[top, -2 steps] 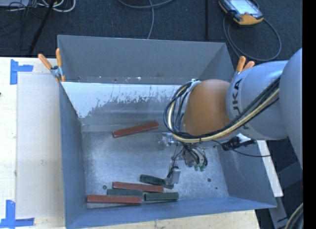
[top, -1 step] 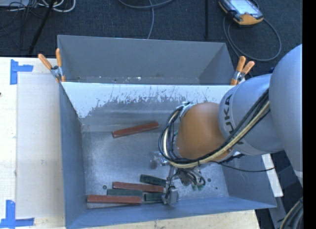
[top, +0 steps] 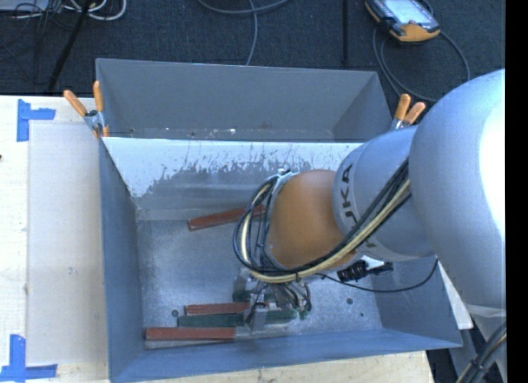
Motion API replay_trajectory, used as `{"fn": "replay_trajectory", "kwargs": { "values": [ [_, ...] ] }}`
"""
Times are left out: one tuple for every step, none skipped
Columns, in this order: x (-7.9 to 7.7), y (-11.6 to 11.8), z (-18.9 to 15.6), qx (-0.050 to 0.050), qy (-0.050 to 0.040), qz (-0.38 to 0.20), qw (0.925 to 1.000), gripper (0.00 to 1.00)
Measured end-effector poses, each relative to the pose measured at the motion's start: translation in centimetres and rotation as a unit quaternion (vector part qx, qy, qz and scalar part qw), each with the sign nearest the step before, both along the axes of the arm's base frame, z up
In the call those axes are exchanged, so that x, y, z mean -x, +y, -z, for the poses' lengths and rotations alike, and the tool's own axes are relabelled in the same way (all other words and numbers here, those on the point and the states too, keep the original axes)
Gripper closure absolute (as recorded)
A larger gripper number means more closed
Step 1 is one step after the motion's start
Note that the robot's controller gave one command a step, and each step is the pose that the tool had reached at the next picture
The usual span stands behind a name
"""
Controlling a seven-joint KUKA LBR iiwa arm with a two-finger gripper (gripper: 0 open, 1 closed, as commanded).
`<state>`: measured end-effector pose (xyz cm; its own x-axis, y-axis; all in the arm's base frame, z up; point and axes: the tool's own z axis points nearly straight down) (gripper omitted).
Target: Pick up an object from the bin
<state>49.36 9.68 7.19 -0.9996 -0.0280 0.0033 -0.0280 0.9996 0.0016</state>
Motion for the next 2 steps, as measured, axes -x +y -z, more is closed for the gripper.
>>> {"fn": "replay_trajectory", "kwargs": {
  "values": [
    [0.0,0.0,0.0,0.000,-0.0001,0.000,1.0000,1.00],
    [-1.0,0.4,-13.6,0.001,-0.0017,-0.013,0.9999,1.00]
  ]
}}
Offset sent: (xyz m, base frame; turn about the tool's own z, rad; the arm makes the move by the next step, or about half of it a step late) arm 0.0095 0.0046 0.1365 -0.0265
